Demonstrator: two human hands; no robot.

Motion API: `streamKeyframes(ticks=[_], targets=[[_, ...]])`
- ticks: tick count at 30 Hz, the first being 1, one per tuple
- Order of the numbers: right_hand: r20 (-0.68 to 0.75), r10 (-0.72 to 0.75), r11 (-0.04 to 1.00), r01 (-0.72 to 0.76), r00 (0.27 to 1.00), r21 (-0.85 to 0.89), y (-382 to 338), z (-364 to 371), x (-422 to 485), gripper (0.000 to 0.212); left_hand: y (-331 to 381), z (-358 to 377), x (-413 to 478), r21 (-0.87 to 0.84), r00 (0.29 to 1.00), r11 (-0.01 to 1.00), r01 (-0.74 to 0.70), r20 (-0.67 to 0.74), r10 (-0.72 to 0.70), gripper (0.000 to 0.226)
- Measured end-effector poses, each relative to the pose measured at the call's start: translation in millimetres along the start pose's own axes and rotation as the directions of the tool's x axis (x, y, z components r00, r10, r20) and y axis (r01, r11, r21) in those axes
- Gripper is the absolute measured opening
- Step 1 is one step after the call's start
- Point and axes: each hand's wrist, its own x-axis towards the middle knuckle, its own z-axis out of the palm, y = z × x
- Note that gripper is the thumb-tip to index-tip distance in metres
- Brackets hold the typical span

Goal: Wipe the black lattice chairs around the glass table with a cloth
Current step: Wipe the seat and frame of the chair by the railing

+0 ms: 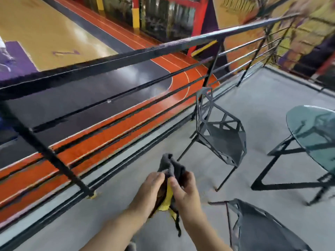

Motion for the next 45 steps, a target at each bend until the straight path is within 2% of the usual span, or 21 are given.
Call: streamKeyframes(ticks=[2,4,6,7,8,9,10,11,13,16,18,20,22,24,27,29,31,34,37,40,45], targets=[[-0.049,0.021,0.999,-0.019,0.999,0.033,-8.0,12.4,16.7,0.021,17.3,-8.4,19.6,-0.145,0.991,0.987,0.065,0.126,-0.047,0.030],[-0.165,0.017,0.999,-0.022,0.986,-0.023,-12.4,15.8,34.1,0.021,29.3,-14.2,40.1,-0.119,0.972,0.988,0.097,0.225,-0.068,0.029],[-0.290,0.004,0.993,-0.039,0.957,-0.114,-14.1,8.5,48.7,0.017,36.8,-18.0,64.8,0.020,0.974,1.000,-0.014,0.225,0.009,0.020],[-0.321,0.001,0.987,-0.052,0.947,-0.150,-15.4,4.0,54.3,0.017,39.2,-20.0,80.1,0.193,0.976,0.971,-0.143,0.192,0.106,0.017],[-0.334,-0.009,0.982,-0.054,0.942,-0.179,-15.8,-1.4,60.3,0.020,41.3,-21.1,95.3,0.397,0.959,0.876,-0.275,0.182,0.219,0.022],[-0.341,-0.013,0.976,-0.063,0.940,-0.210,-17.5,-7.2,66.5,0.024,44.2,-20.2,111.3,0.545,0.913,0.732,-0.408,0.220,0.345,0.036],[-0.343,-0.022,0.969,-0.064,0.939,-0.239,-18.1,-13.5,73.6,0.030,49.2,-16.8,126.2,0.617,0.850,0.592,-0.518,0.298,0.434,0.050],[-0.342,-0.034,0.958,-0.067,0.939,-0.278,-18.9,-19.0,80.9,0.036,55.4,-10.4,139.8,0.639,0.796,0.485,-0.597,0.397,0.457,0.061],[-0.327,-0.089,0.923,-0.046,0.941,-0.382,-18.0,-30.8,98.8,0.039,67.5,3.3,166.9,0.637,0.732,0.362,-0.681,0.569,0.374,0.067],[-0.361,-0.127,0.899,-0.046,0.924,-0.435,-18.6,-47.9,132.0,0.050,87.7,27.1,206.1,0.606,0.656,0.250,-0.755,0.703,0.276,0.040],[-0.407,-0.129,0.904,-0.061,0.904,-0.422,-19.2,-60.3,157.5,0.045,99.4,42.4,230.3,0.602,0.657,0.263,-0.754,0.709,0.257,0.018],[-0.421,-0.046,0.929,-0.116,0.906,-0.351,-19.8,-73.4,186.5,0.043,111.8,56.6,256.8,0.601,0.672,0.309,-0.738,0.700,0.244,0.013],[-0.384,0.055,0.916,-0.199,0.922,-0.348,-19.9,-85.8,219.0,0.044,124.6,70.1,286.1,0.602,0.675,0.314,-0.734,0.694,0.249,0.015],[-0.367,0.097,0.868,-0.259,0.925,-0.424,-19.3,-96.4,252.3,0.040,136.3,81.9,318.0,0.601,0.679,0.320,-0.732,0.684,0.266,0.018],[-0.355,0.106,0.844,-0.273,0.929,-0.461,-19.2,-111.3,304.2,0.029,146.3,97.2,369.5,0.619,0.682,0.291,-0.730,0.686,0.251,0.026],[-0.358,0.118,0.837,-0.287,0.926,-0.467,-16.4,-120.9,338.1,0.023,150.9,105.6,400.7,0.629,0.692,0.293,-0.721,0.674,0.256,0.020],[-0.363,0.115,0.850,-0.281,0.925,-0.447,-17.3,-128.7,366.6,0.020,160.1,112.8,429.1,0.638,0.703,0.297,-0.710,0.660,0.263,0.016],[-0.392,0.125,0.829,-0.313,0.911,-0.463,-19.5,-141.5,408.8,0.022,175.2,127.2,472.6,0.639,0.700,0.287,-0.713,0.669,0.250,0.024],[-0.460,0.103,0.754,-0.371,0.882,-0.542,-22.3,-162.1,457.9,0.027,188.6,145.7,523.3,0.634,0.696,0.297,-0.714,0.689,0.200,0.028],[-0.537,0.084,0.642,-0.458,0.839,-0.615,-25.5,-186.2,506.7,0.015,203.2,166.3,577.8,0.617,0.671,0.284,-0.734,0.724,0.160,0.028],[-0.584,0.062,0.480,-0.537,0.809,-0.693,-28.9,-240.3,572.7,0.027,226.3,203.0,656.7,0.603,0.651,0.305,-0.737,0.755,0.081,0.030]])
